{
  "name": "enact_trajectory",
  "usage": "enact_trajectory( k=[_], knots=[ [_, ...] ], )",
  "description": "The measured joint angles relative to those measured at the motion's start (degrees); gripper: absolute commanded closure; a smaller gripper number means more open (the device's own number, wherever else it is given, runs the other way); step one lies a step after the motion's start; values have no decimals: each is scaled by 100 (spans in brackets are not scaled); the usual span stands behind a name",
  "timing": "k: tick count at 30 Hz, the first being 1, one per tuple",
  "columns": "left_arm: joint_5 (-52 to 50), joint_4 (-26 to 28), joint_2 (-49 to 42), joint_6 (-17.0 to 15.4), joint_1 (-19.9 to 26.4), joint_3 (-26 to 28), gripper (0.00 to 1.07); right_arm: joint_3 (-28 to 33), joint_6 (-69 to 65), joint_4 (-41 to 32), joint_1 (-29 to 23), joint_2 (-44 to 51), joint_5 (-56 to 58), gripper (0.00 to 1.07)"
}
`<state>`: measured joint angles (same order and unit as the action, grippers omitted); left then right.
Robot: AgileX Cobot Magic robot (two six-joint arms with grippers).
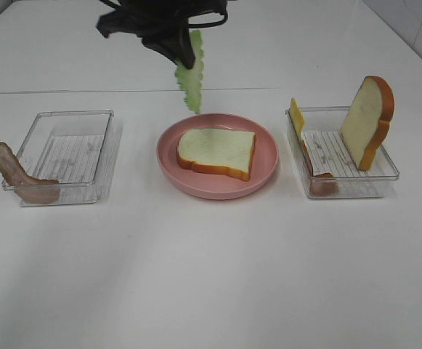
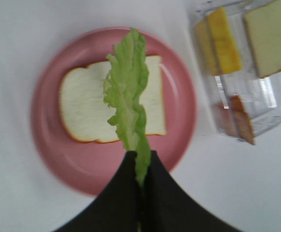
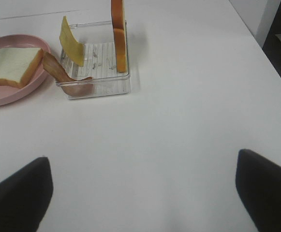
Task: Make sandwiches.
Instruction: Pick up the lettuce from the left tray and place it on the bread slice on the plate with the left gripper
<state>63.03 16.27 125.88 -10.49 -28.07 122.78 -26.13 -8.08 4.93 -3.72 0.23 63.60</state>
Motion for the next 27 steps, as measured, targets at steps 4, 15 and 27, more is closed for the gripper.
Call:
enact_trajectory(
  k=[4, 15, 27],
  knots=[
    [-172, 1226, 453, 808, -6, 0, 107, 0, 0, 0, 0, 0, 0, 11],
    [-384, 2578, 1324, 2320, -6, 0, 107, 0, 0, 0, 0, 0, 0, 11],
    [-917, 2257, 1604, 2773, 29, 0, 107, 0, 0, 0, 0, 0, 0, 11]
  ],
)
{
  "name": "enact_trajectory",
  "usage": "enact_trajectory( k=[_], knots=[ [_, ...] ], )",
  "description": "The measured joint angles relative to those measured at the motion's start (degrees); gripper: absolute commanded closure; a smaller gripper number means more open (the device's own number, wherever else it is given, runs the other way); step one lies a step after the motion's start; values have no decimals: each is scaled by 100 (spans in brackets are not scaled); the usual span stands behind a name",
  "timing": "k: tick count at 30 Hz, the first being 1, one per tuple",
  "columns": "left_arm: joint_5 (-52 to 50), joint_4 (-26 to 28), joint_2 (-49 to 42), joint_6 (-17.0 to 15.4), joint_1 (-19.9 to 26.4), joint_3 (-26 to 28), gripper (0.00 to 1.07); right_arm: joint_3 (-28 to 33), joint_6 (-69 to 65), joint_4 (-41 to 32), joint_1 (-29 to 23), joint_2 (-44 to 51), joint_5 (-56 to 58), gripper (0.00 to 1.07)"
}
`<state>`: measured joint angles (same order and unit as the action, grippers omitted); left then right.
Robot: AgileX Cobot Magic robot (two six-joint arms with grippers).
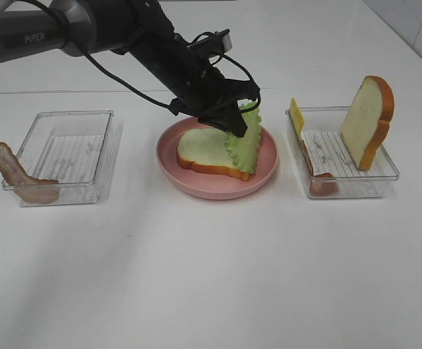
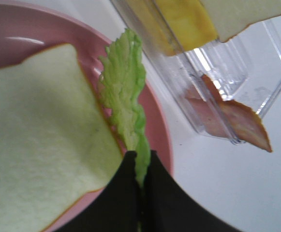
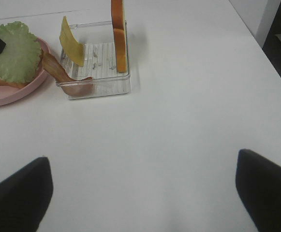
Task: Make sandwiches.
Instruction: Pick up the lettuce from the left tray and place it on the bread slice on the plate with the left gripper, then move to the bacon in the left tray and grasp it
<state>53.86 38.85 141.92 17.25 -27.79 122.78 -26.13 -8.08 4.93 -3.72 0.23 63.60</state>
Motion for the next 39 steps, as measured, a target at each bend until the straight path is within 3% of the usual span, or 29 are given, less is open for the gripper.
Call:
enact_trajectory(
  k=[11, 15, 19, 20, 21, 22, 23, 24, 25, 26, 27, 28, 29, 32, 39],
  knots=[
    [-201, -1123, 6, -109, 40, 0, 107, 0, 0, 0, 0, 0, 0, 11],
    [-258, -1656, 6, -493, 40, 0, 107, 0, 0, 0, 0, 0, 0, 11],
    [-264, -1845, 6, -751, 46, 0, 105, 0, 0, 0, 0, 0, 0, 11],
    [-264, -1856, 6, -768, 46, 0, 94, 0, 0, 0, 0, 0, 0, 11],
    [-264, -1856, 6, -768, 46, 0, 94, 0, 0, 0, 0, 0, 0, 11],
    [-264, -1874, 6, -779, 46, 0, 75, 0, 0, 0, 0, 0, 0, 11],
    [-264, -1874, 6, -779, 46, 0, 75, 0, 0, 0, 0, 0, 0, 11],
    [-246, -1896, 6, -808, 46, 0, 47, 0, 0, 0, 0, 0, 0, 11],
    [-246, -1896, 6, -808, 46, 0, 47, 0, 0, 0, 0, 0, 0, 11],
    [-235, -1942, -11, -859, 46, 0, 31, 0, 0, 0, 0, 0, 0, 11],
    [-201, -2103, -46, -1037, 46, 0, 4, 0, 0, 0, 0, 0, 0, 11],
    [-201, -2103, -46, -1037, 46, 0, 4, 0, 0, 0, 0, 0, 0, 11],
    [-86, -2395, -97, -1278, 46, 57, 5, 0, 0, 0, 0, 0, 0, 11],
    [269, -2865, -206, -1530, 40, 235, 5, 0, 0, 0, 0, 0, 0, 11],
    [1398, -3421, -516, -1765, 46, 625, 5, 0, 0, 0, 0, 0, 0, 11]
  ],
)
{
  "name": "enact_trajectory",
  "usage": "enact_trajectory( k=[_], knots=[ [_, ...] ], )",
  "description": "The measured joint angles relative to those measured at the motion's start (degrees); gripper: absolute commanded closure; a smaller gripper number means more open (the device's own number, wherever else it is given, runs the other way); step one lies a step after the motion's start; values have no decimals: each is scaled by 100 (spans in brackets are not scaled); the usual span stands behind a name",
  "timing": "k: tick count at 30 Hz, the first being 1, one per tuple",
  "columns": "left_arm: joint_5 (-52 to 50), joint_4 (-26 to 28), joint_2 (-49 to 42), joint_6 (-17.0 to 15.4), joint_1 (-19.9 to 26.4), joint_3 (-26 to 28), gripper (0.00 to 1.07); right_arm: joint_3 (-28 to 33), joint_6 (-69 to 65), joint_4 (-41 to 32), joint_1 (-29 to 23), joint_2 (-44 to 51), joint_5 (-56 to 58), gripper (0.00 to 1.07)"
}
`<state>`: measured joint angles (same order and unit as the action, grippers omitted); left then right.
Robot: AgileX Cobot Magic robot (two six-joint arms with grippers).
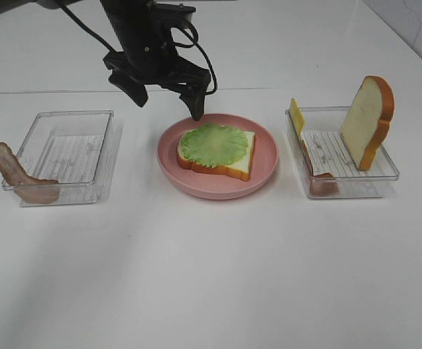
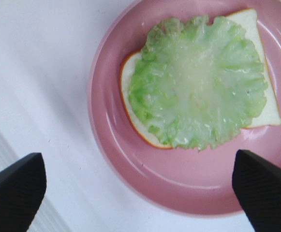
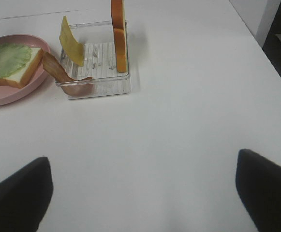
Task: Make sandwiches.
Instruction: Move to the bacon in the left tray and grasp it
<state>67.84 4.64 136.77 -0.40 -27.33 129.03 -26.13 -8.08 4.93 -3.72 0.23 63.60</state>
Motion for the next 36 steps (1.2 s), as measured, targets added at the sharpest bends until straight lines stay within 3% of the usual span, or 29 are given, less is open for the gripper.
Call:
enact_trajectory(
  k=[4, 6, 7, 9, 12, 14, 15, 17, 20, 22, 28, 36],
  knots=[
    [115, -166, -223, -149, 29, -40, 5, 0, 0, 0, 0, 0, 0, 11],
    [126, -264, -768, -275, 149, -527, 5, 0, 0, 0, 0, 0, 0, 11],
    [126, -264, -768, -275, 149, -527, 5, 0, 0, 0, 0, 0, 0, 11],
    [126, -321, -1392, -315, 298, -1266, 5, 0, 0, 0, 0, 0, 0, 11],
    [126, -332, -1644, -327, 372, -1599, 5, 0, 0, 0, 0, 0, 0, 11],
    [155, -401, -2492, -418, 859, -2825, 6, 0, 0, 0, 0, 0, 0, 11],
    [155, -401, -2492, -418, 859, -2825, 6, 0, 0, 0, 0, 0, 0, 11],
    [201, -464, -2871, -430, 1364, -3438, 6, 0, 0, 0, 0, 0, 0, 11],
    [206, -510, -2939, -430, 1507, -3547, 6, 0, 0, 0, 0, 0, 0, 11],
    [229, -516, -3019, -327, 2080, -3776, 6, 0, 0, 0, 0, 0, 0, 11],
    [223, -504, -2767, -241, 2527, -3793, 6, 0, 0, 0, 0, 0, 0, 11],
    [223, -332, -2200, -155, 2601, -3793, 6, 0, 0, 0, 0, 0, 0, 11]
  ],
)
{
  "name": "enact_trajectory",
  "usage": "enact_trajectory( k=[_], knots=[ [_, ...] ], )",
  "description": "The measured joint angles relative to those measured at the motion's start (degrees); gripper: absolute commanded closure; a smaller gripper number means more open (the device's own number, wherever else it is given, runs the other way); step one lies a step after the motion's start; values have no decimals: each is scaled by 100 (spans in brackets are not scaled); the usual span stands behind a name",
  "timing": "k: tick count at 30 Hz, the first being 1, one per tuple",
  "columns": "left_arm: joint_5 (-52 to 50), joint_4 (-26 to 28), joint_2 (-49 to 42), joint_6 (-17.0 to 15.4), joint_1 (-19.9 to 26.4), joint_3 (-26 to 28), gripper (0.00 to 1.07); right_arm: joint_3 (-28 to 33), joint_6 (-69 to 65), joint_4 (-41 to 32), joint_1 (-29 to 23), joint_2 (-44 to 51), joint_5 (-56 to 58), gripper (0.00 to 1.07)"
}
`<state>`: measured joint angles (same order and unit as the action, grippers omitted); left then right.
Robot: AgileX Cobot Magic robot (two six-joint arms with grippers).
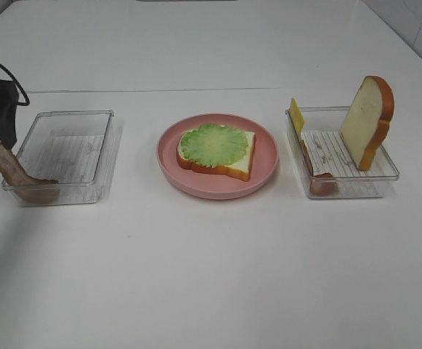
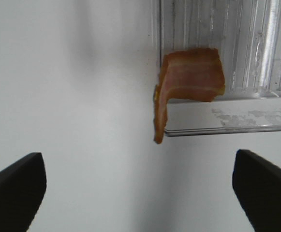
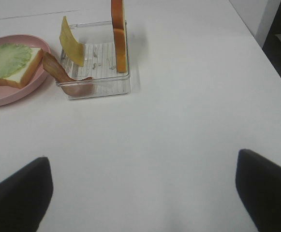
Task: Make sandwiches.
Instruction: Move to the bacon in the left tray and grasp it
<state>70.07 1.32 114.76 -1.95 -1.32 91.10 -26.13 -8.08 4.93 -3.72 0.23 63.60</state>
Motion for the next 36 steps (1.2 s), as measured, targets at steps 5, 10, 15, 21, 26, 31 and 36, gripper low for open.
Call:
enact_trajectory(
  k=[5, 10, 15, 21, 26, 31, 36],
  knots=[
    [-166, 235, 281, 6, 0, 0, 6, 0, 0, 0, 0, 0, 0, 11],
    [-304, 264, 458, 17, 0, 0, 6, 0, 0, 0, 0, 0, 0, 11],
    [-367, 264, 521, 23, 0, 0, 13, 0, 0, 0, 0, 0, 0, 11],
    [-430, 264, 556, 40, 0, 0, 41, 0, 0, 0, 0, 0, 0, 11],
    [-430, 264, 659, 40, 0, 0, 46, 0, 0, 0, 0, 0, 0, 11],
    [-435, 264, 722, 40, 0, 0, 59, 0, 0, 0, 0, 0, 0, 11],
    [-453, 264, 722, 40, 0, 0, 83, 0, 0, 0, 0, 0, 0, 11]
  ],
)
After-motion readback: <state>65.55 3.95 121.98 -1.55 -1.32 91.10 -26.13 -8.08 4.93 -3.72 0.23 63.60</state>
